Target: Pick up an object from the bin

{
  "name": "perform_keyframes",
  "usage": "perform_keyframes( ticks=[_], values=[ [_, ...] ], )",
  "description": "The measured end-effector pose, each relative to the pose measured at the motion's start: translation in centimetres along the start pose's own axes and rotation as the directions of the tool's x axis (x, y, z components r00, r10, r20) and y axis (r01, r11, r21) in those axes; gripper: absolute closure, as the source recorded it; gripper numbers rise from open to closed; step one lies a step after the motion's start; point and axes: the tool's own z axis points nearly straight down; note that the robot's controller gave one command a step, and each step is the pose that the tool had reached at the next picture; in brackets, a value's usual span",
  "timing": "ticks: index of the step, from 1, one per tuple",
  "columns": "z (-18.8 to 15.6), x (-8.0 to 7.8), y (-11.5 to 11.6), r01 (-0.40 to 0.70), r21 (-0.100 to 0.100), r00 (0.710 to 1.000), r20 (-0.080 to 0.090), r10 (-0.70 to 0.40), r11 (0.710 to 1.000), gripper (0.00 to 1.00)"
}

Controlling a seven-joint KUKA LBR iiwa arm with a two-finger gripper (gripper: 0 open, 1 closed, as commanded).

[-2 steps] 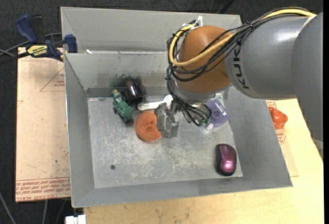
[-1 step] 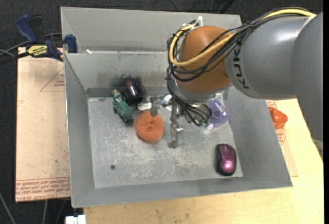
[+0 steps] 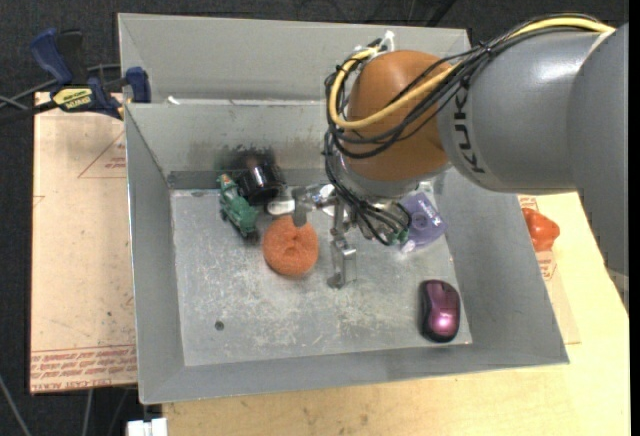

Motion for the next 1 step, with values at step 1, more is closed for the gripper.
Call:
perform_keyframes(
  ticks=[1],
  values=[
    [0.62,-2.1,1.2,0.088,0.003,0.996,0.001,-0.088,0.996,0.0]
  ],
)
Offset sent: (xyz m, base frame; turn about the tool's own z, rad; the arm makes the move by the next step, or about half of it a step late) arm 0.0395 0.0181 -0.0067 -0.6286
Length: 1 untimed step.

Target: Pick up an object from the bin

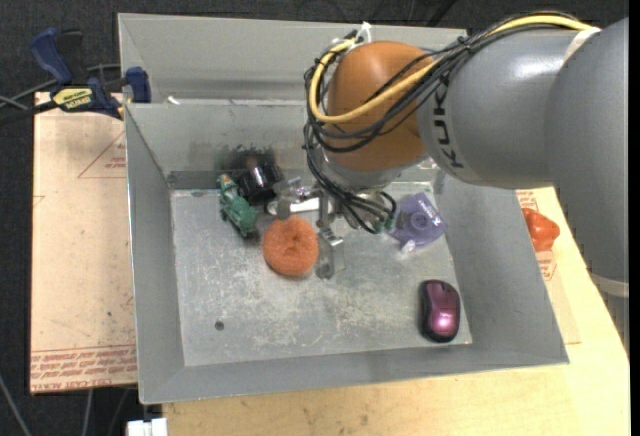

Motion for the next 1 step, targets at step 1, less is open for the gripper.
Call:
perform_keyframes(
  ticks=[1],
  values=[
    [0.21,-1.98,1.36,0.301,-0.004,0.954,0.005,-0.301,0.954,0.0]
  ],
)
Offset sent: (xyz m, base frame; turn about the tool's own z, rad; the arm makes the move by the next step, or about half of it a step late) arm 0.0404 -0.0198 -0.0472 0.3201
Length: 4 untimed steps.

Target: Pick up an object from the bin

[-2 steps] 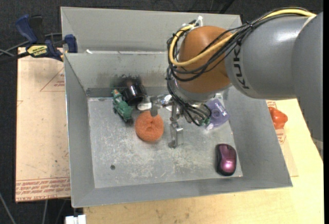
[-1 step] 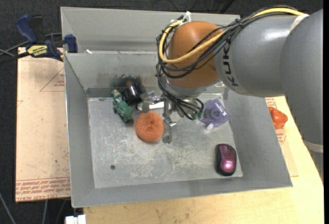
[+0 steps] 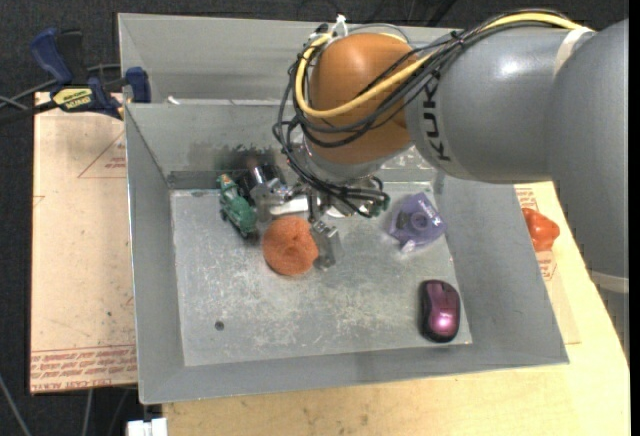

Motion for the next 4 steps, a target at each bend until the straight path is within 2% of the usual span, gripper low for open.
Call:
perform_keyframes(
  ticks=[1,2,3,4],
  values=[
    [1.1,0.3,-1.5,0.14,0.003,0.99,-0.002,-0.14,0.99,0.0],
    [4.8,1.9,-1.7,0.441,0.012,0.897,0.017,-0.441,0.897,1.0],
    [4.9,2.0,-1.8,0.442,0.013,0.897,0.018,-0.442,0.897,1.0],
    [-5.8,2.7,-2.4,0.481,0.015,0.877,0.02,-0.481,0.877,1.0]
  ],
)
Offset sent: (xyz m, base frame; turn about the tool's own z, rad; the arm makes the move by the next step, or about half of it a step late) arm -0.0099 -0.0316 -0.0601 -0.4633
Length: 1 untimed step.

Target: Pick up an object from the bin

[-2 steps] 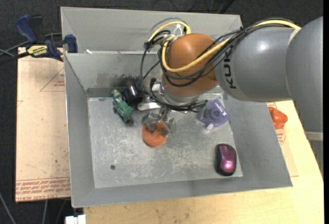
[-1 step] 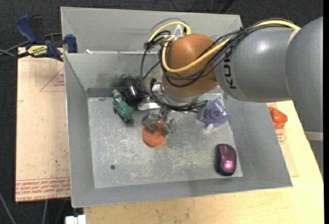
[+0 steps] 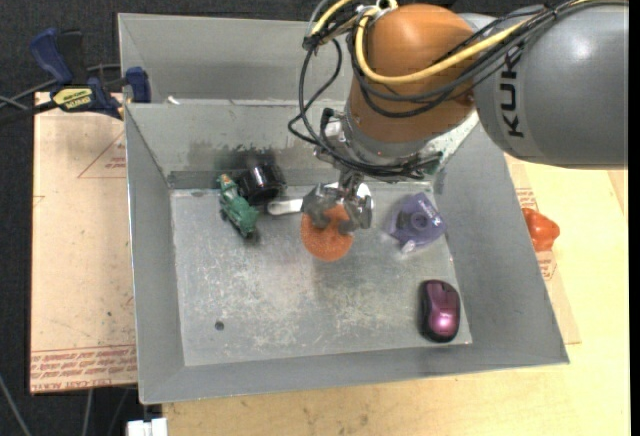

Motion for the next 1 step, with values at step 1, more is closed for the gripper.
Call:
perform_keyframes(
  ticks=[1],
  values=[
    [0.02,0.0,0.01,0.0,0.0,1.0,0.0,0.0,1.0,1.0]
  ],
)
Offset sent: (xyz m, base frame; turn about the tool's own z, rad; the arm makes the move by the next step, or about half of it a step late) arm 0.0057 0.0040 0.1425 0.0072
